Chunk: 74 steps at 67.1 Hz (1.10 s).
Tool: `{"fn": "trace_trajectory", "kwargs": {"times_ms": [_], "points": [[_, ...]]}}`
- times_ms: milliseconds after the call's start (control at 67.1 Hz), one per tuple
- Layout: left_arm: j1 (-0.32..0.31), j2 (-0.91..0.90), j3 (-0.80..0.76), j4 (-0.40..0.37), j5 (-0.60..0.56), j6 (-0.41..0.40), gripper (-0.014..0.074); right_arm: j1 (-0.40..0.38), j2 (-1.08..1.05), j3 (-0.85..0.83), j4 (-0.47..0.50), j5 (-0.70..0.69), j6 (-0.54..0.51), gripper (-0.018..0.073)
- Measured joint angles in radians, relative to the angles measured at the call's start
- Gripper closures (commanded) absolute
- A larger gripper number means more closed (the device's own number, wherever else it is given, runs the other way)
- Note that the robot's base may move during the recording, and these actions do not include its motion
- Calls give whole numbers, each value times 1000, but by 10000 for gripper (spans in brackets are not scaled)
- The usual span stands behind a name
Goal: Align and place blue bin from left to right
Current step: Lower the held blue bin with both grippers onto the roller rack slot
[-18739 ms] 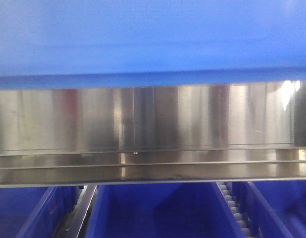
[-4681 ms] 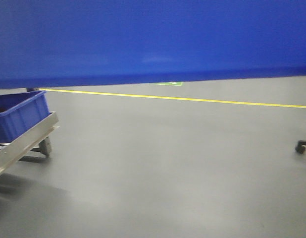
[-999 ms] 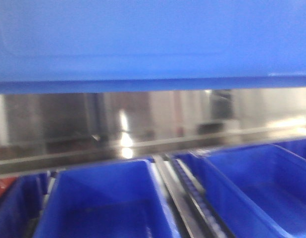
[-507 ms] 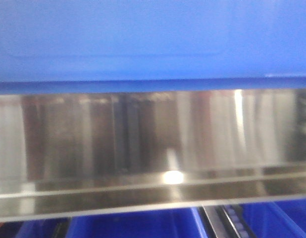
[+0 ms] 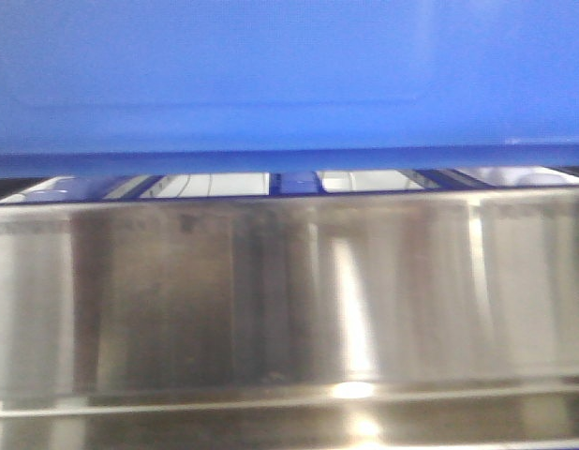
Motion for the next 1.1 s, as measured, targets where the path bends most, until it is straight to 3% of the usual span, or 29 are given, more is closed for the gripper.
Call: {"fn": "trace_trajectory", "kwargs": {"times_ms": [1103], "points": [[0, 0, 2, 0, 0, 2, 707, 0, 0, 0, 0, 0, 0, 639]]}}
